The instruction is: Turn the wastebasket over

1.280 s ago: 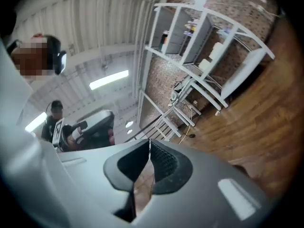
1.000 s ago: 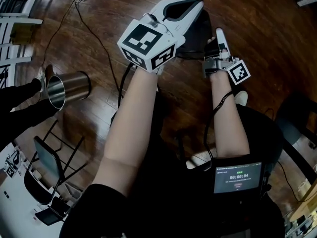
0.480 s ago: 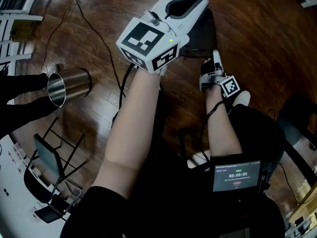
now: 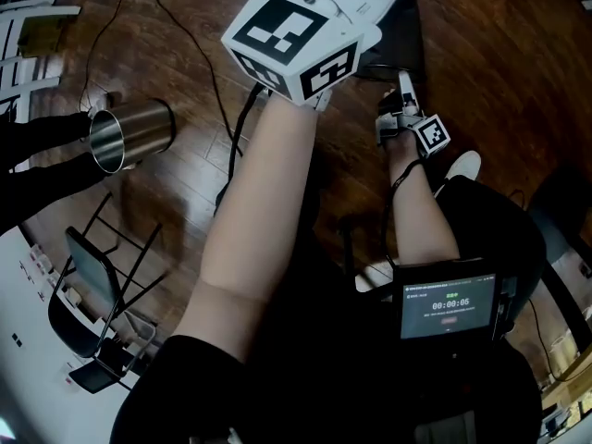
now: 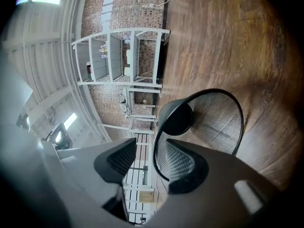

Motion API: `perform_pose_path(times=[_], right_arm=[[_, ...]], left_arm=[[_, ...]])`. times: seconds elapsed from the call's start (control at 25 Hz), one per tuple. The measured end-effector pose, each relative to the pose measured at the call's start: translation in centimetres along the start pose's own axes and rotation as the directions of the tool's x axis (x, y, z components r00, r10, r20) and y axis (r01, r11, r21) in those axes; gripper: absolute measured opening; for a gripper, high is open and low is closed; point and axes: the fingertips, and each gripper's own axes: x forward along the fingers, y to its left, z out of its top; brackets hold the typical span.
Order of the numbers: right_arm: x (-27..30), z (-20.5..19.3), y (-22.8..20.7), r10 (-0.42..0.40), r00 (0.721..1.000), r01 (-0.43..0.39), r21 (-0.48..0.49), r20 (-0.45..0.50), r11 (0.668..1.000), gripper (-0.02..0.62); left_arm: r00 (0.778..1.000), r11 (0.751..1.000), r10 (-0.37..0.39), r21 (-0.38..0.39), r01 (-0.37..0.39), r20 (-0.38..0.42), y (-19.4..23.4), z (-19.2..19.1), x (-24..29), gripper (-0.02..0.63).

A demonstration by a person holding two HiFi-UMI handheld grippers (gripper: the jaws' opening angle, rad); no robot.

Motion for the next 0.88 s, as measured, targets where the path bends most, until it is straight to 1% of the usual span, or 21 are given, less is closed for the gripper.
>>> perform_pose_path(times=[0.28, 0.44, 0.48, 0.6, 0.64, 0.8, 0.88], right_arm=[[3.0, -0.6, -0.9, -0.003, 1.0, 0.002, 0.051, 0.022, 0.999, 0.192], [5.2, 0.1, -1.0, -0.01, 0.999, 0.008, 0.063, 0.038, 0.998, 0.19], [5.7, 0.2, -0.8, -0.004, 0.999, 0.001, 0.066, 0.043, 0.998, 0.182], [6.5, 0.4, -0.8, -0.002, 0.999, 0.0, 0.054, 0.049, 0.999, 0.047], [6.5, 0.6, -1.1, -0.012, 0.999, 0.009, 0.044, 0.051, 0.999, 0.026], [6.5, 0.8, -0.6, -0.03, 0.997, 0.026, 0.05, 0.069, 0.998, 0.012], [6.5, 1.0, -0.4, -0.03, 0.999, 0.03, -0.029, 0.03, 0.999, 0.012]], left_arm=[[1.0, 1.0, 0.012, -0.015, -0.011, 0.025, 0.2, 0.6, -0.4, -0.002], [0.999, 1.0, 0.02, -0.023, -0.02, 0.029, 0.7, 1.1, -0.4, -0.002], [0.999, 1.0, 0.021, -0.024, -0.021, 0.03, 0.8, 1.2, -0.5, -0.002], [0.999, 0.999, 0.028, -0.027, -0.027, 0.035, 1.0, 1.2, -0.9, -0.002], [0.999, 0.999, 0.031, -0.029, -0.03, 0.038, 1.1, 1.2, -1.0, -0.002], [0.998, 0.998, 0.045, -0.036, -0.043, 0.053, 1.7, 1.5, -1.3, -0.002], [0.997, 0.998, 0.048, -0.037, -0.045, 0.064, 1.9, 1.9, -1.5, -0.002]])
